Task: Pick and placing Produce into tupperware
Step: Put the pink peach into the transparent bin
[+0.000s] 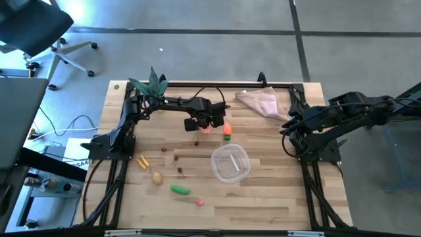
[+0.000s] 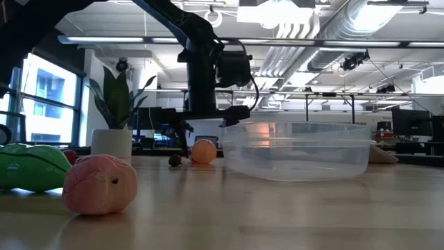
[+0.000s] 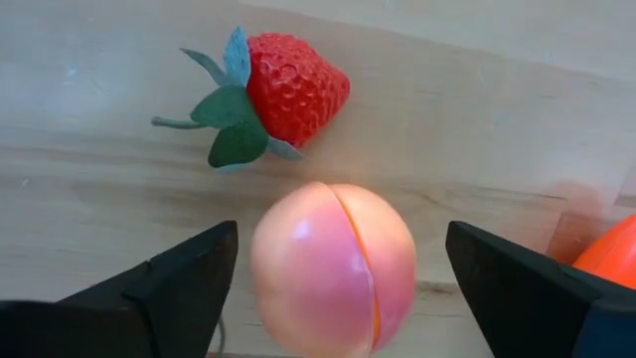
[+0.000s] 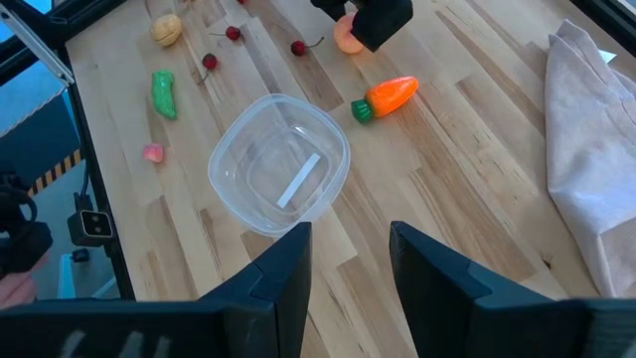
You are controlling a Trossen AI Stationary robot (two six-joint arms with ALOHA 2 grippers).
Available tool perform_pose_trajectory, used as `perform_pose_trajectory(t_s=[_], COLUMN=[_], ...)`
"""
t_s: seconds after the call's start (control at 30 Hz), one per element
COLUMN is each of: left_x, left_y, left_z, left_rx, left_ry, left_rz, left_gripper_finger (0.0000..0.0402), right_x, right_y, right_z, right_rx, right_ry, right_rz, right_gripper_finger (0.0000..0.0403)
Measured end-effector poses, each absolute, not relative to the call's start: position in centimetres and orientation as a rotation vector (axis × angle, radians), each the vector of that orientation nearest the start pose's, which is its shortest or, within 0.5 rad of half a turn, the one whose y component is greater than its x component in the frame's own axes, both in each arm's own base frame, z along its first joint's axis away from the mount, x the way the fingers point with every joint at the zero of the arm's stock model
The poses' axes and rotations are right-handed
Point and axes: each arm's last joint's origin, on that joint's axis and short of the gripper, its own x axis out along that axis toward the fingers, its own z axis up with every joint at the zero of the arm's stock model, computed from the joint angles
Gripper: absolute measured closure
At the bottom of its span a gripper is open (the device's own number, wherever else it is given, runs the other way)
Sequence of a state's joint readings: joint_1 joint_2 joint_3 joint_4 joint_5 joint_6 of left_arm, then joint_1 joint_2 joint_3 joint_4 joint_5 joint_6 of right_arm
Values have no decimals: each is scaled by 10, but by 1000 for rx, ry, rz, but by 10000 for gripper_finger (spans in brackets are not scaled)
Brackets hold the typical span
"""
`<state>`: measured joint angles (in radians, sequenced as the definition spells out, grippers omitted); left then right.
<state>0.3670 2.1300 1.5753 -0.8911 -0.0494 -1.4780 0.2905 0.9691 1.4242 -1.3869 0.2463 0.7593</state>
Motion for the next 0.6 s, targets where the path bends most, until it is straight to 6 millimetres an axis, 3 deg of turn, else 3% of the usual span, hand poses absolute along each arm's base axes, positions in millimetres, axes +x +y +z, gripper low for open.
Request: perform_pose_trajectory(t_s=[0.6], left_x=[384], left_y=[149], left_z=[153], left_rx=[-1410], left_ry=[935], left_rz=[1351], left_gripper_finger=[165], right_x=[118], right_y=[28], right_z=[406], right_rx=[460], right_ry=[856], right_rz=[-297], right_gripper_finger=[272])
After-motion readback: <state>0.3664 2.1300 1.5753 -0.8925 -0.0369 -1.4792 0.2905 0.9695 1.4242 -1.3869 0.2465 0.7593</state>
